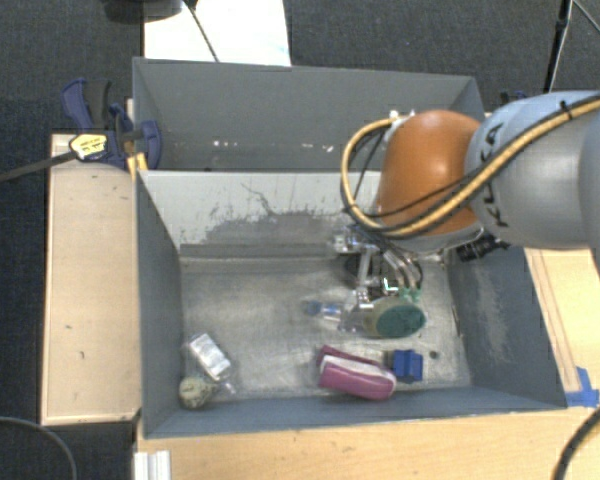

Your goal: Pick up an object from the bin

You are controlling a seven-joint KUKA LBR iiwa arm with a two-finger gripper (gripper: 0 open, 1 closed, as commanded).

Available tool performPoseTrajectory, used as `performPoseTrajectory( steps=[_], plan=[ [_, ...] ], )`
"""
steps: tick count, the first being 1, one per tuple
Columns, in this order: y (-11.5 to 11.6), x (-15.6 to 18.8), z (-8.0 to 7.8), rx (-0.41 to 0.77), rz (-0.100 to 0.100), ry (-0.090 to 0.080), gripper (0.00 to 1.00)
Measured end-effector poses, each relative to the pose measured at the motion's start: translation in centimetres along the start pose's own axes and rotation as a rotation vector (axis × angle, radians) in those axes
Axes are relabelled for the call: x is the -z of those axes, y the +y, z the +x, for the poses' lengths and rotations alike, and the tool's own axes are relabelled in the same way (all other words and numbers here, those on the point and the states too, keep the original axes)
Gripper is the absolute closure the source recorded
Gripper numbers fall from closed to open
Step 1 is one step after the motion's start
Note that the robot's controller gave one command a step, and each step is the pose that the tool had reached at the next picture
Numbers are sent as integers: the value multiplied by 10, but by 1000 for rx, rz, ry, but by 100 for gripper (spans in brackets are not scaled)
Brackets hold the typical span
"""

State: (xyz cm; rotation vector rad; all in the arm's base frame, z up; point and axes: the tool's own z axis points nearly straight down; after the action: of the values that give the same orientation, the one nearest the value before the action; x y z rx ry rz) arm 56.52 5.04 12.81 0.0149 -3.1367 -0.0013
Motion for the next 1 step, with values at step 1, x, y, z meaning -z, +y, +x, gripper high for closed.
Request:
performPoseTrajectory(
  steps=[1],
  plan=[
    [-53,-59,11,76,0,-5,0]
  ],
)
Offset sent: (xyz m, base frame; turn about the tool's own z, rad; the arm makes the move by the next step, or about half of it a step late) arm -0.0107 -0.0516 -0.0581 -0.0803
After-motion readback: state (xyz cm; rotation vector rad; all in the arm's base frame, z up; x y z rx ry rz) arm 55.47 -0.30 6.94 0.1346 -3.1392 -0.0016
